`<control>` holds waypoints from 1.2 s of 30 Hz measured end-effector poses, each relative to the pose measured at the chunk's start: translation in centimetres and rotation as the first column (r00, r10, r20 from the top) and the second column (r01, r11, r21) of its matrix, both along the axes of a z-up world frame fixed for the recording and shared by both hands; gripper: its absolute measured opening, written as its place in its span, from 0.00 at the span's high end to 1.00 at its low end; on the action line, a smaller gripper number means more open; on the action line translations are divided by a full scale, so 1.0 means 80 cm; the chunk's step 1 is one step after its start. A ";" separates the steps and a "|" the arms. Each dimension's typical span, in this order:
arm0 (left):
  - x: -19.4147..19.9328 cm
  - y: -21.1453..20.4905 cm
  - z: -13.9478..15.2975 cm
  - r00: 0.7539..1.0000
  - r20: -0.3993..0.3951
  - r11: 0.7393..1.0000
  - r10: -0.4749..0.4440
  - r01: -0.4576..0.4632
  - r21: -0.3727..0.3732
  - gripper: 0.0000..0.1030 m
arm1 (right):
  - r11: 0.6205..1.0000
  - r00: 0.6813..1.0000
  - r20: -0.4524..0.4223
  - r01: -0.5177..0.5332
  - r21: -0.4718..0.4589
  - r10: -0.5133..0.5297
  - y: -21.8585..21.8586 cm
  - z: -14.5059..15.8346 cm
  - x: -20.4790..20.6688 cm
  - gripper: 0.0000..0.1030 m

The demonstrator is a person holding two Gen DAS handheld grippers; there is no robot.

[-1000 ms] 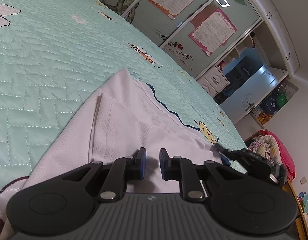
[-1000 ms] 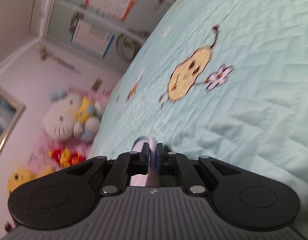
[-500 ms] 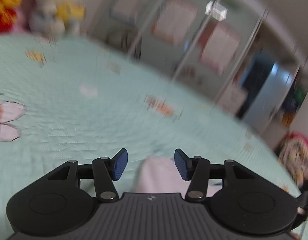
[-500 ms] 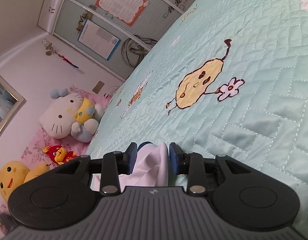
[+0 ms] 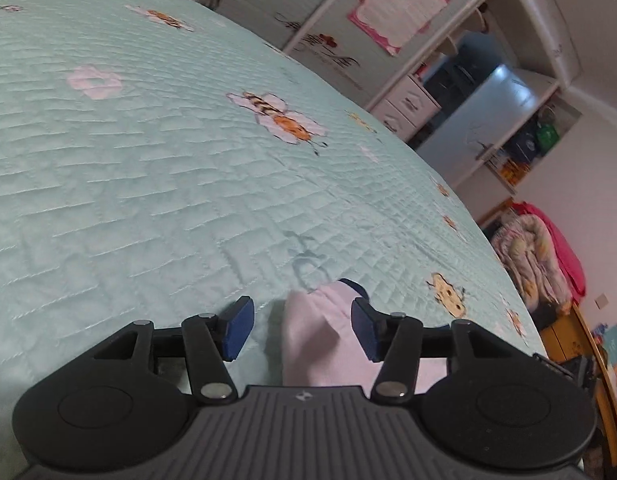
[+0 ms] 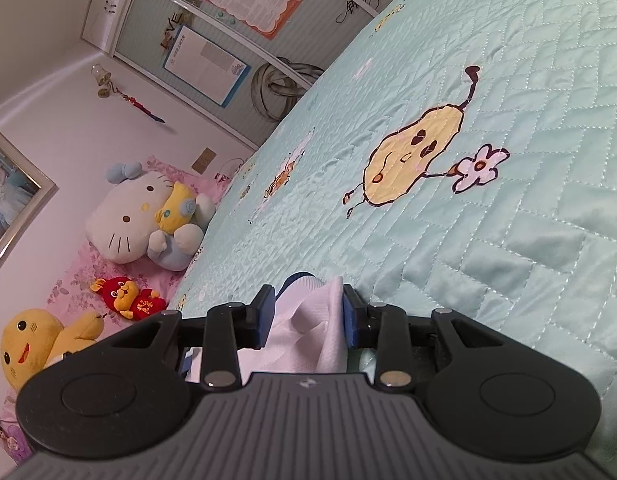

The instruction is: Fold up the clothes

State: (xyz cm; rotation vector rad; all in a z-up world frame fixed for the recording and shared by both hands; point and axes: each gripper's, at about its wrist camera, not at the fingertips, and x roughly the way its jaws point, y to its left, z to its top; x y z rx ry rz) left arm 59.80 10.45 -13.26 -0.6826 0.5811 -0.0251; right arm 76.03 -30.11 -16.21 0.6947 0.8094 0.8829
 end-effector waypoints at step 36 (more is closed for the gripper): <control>-0.025 -0.026 0.027 0.964 0.091 0.916 0.251 -0.267 0.300 0.88 | 0.994 0.995 0.015 0.104 -0.020 -0.103 -0.010 -0.002 -0.004 0.78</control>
